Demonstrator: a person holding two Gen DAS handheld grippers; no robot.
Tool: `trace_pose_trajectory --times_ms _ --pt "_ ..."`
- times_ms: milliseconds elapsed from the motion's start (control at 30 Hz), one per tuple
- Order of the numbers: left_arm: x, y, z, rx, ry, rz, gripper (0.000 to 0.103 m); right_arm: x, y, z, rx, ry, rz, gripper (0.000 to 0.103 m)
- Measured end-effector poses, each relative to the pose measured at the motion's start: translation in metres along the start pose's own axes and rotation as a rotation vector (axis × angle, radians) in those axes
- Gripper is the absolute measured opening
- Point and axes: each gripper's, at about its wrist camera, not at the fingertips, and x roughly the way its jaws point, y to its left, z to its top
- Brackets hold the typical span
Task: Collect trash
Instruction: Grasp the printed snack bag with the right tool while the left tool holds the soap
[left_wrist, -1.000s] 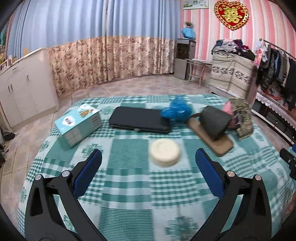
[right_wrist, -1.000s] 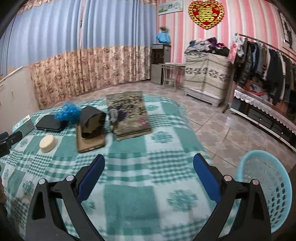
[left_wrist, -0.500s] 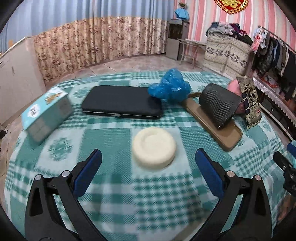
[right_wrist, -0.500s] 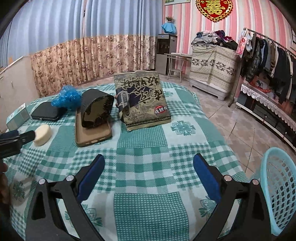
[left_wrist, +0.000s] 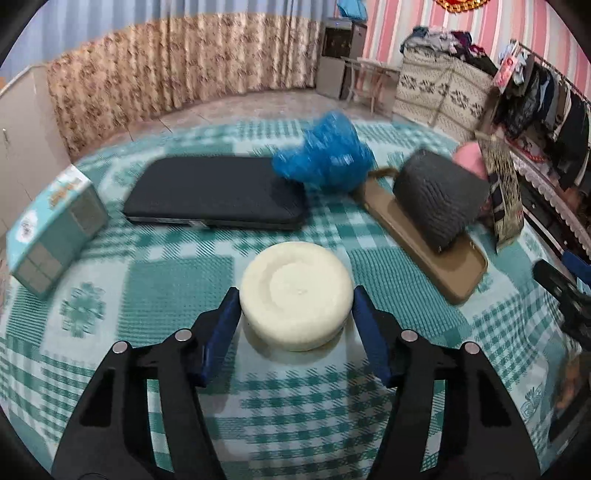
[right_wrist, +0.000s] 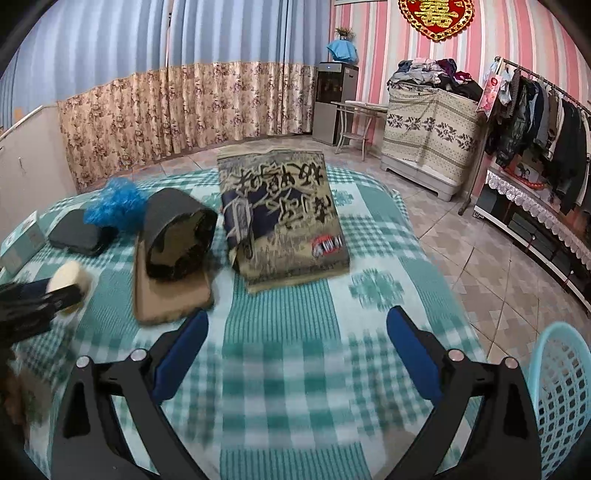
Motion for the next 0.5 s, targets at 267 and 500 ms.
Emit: trace_pose_trajectory --times_ms 267,500 --pt "-0.018 0.025 0.007 -0.023 -0.089 0.084 0.060 0.046 0.021 0.028 0.001 0.044 -0.053 0.096" --pt "-0.016 0.032 0.008 -0.036 -0.093 0.077 0.060 0.061 0.009 0.032 0.053 0.094 0.028 0.053"
